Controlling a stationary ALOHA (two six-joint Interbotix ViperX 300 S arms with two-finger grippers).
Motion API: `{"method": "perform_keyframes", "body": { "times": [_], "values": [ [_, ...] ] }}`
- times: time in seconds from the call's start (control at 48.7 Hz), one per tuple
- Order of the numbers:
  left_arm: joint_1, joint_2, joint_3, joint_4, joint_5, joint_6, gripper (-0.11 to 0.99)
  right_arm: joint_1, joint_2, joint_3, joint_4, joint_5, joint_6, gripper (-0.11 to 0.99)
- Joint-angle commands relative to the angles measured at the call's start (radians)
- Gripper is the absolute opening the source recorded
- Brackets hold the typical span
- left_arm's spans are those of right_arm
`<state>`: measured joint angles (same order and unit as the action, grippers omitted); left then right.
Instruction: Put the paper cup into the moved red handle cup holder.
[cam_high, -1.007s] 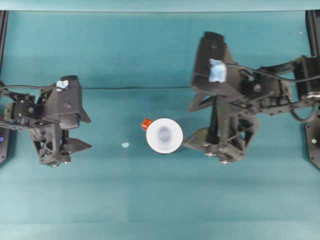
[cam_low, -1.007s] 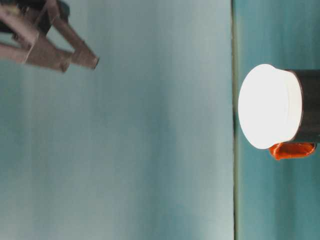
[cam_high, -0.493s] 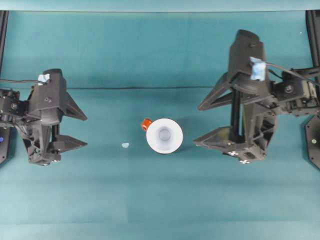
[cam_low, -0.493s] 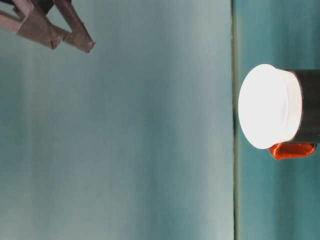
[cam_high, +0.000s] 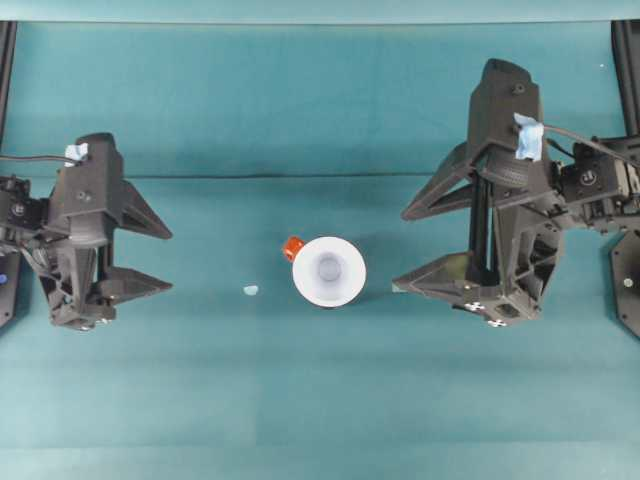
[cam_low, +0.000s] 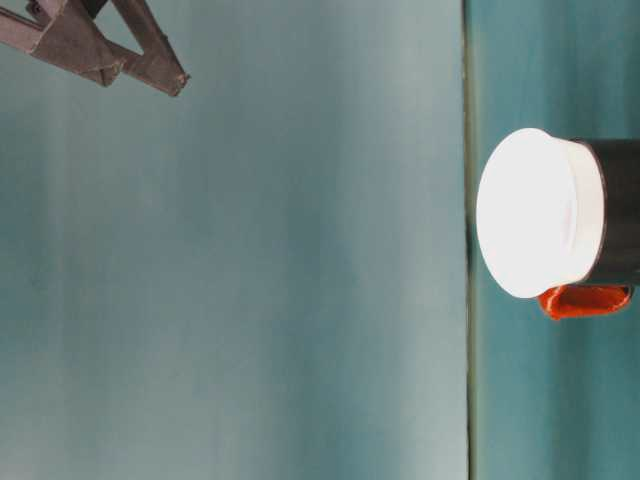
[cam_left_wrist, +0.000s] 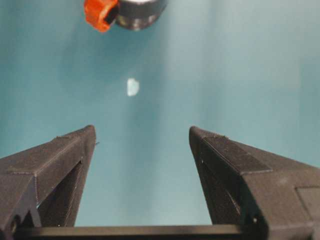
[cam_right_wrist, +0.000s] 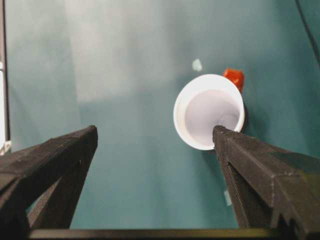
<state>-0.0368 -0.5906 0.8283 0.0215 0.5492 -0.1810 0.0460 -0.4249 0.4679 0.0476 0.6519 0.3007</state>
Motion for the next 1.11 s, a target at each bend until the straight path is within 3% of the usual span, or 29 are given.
{"method": "perform_keyframes", "body": {
  "times": [0.0, 0.493, 1.089],
  "values": [
    [-0.003, -0.025, -0.014, 0.002, -0.008, -0.002, 0.81, -0.002, -0.015, -0.011, -0.002, -0.008, -0.003, 0.78],
    [-0.003, -0.15, 0.011, 0.002, -0.008, 0.0, 0.81, -0.005, -0.015, -0.009, -0.002, -0.009, -0.002, 0.78],
    [-0.003, -0.144, 0.014, 0.0, -0.008, -0.002, 0.81, -0.006, -0.012, -0.011, -0.002, -0.015, 0.002, 0.78]
  ]
}}
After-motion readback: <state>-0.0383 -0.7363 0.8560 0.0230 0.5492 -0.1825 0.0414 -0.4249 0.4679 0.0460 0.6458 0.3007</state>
